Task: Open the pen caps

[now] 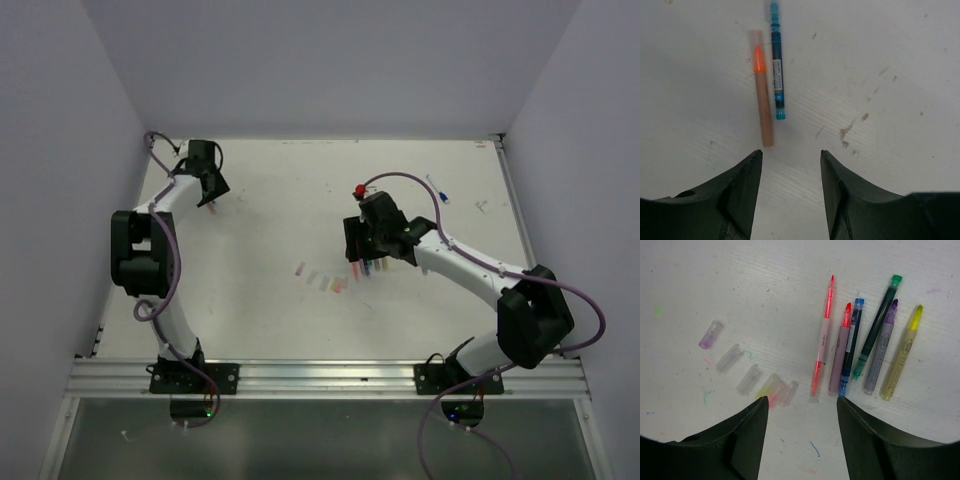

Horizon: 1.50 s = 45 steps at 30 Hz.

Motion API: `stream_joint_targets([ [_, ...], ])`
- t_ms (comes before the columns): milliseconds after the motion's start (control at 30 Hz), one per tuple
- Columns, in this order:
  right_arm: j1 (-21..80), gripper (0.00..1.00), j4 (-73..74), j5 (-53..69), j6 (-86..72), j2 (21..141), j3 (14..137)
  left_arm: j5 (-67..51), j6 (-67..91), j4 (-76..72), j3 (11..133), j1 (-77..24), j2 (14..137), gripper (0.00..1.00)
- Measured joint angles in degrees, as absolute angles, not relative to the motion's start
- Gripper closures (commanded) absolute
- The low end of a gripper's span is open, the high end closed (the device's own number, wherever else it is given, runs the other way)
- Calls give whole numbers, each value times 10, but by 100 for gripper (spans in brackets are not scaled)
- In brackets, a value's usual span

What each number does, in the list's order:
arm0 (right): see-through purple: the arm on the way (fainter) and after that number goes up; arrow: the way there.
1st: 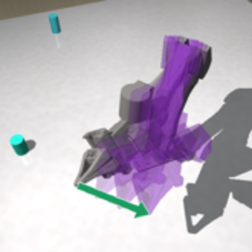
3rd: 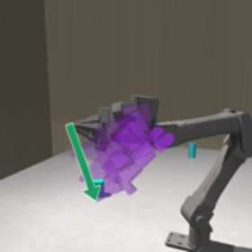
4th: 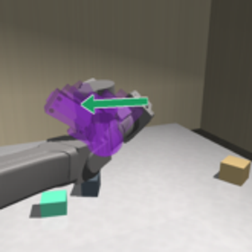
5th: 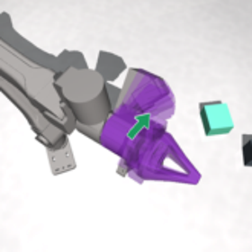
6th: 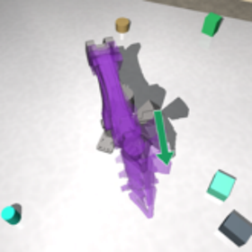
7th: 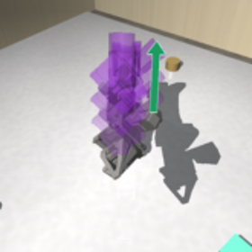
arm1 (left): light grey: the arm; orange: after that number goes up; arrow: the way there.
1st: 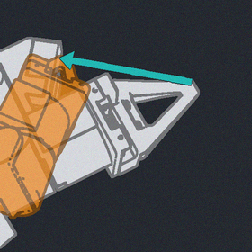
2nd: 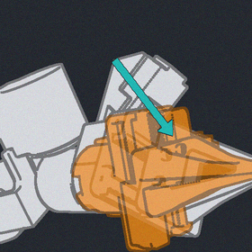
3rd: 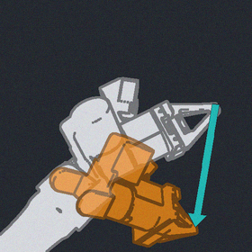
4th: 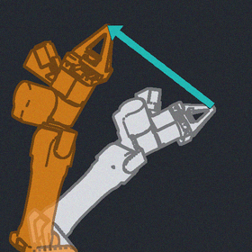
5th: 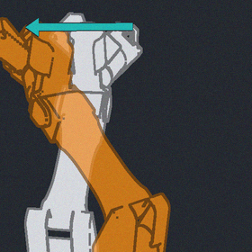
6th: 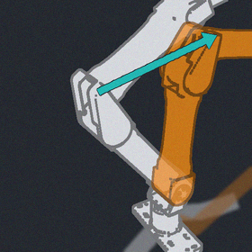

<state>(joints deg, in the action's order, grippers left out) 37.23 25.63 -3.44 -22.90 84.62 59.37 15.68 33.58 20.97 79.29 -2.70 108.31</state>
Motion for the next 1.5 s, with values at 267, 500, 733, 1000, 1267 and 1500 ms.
stream_joint_targets([
  [267,372,39,252,-32,-219,849,592,171,338,210,793,-18,1121,55],
  [500,372,39,247,-28,-213,851,579,185,339,206,792,-19,1130,57],
  [733,372,39,240,-18,-213,861,577,189,339,198,784,-19,1145,57],
  [1000,372,39,236,-18,-209,863,576,200,342,188,783,-17,1165,58],
  [1267,372,39,232,-18,-207,866,576,203,349,174,782,-5,1168,79],
  [1500,372,39,231,-18,-207,870,576,198,359,142,761,15,1160,100],
])
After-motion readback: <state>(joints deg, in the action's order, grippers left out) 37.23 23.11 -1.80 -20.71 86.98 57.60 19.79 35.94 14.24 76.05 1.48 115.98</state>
